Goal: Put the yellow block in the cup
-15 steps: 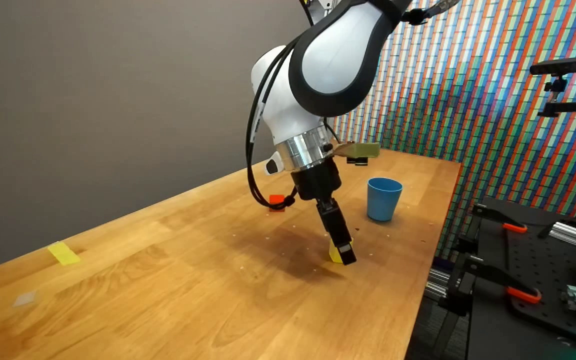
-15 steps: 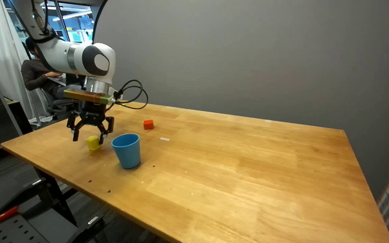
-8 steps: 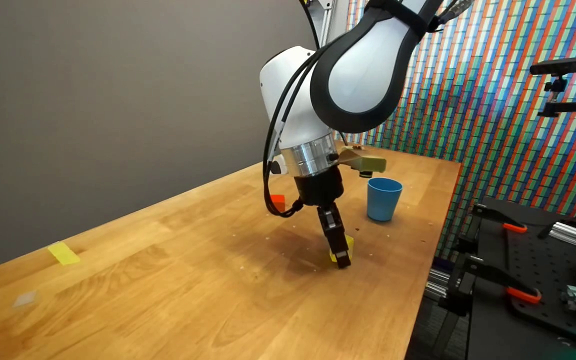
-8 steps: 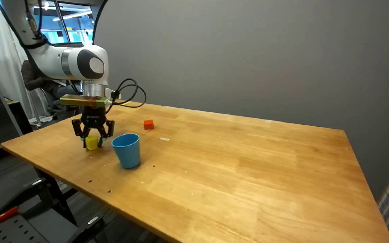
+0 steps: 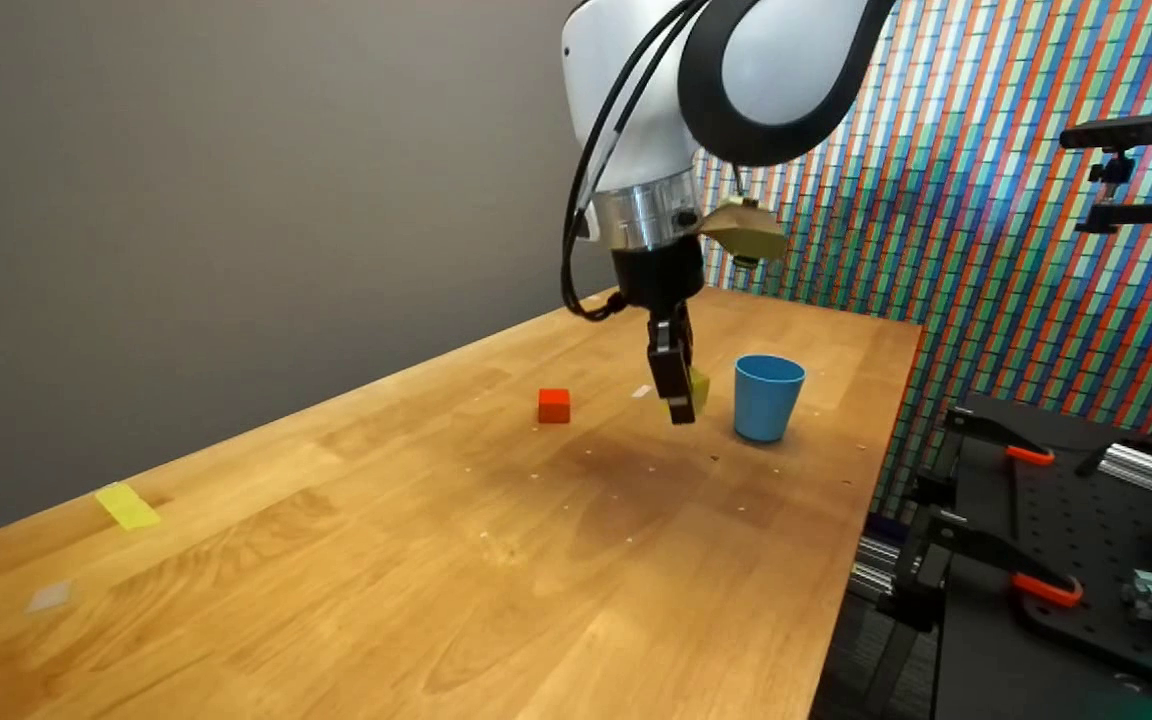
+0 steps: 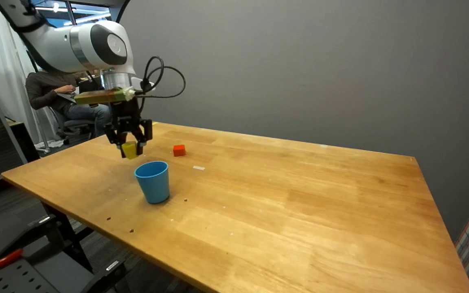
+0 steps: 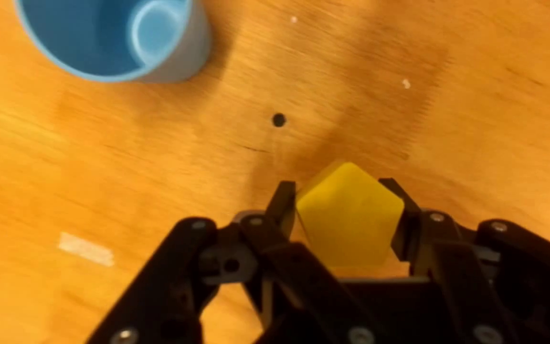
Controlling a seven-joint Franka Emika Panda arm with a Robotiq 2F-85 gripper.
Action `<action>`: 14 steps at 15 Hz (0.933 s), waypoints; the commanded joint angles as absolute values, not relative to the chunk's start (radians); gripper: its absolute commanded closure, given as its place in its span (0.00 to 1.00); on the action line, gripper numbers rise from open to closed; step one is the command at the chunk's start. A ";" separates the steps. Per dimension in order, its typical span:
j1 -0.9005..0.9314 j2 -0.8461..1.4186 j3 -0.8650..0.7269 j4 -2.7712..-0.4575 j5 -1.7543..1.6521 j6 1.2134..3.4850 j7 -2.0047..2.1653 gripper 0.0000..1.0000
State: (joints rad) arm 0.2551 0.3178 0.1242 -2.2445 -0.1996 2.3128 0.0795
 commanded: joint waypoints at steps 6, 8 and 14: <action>0.167 0.099 0.011 -2.385 -0.375 2.301 0.411 0.76; 0.142 0.111 -0.001 -2.387 -0.381 2.294 0.450 0.76; 0.109 0.125 -0.005 -2.391 -0.346 2.273 0.477 0.77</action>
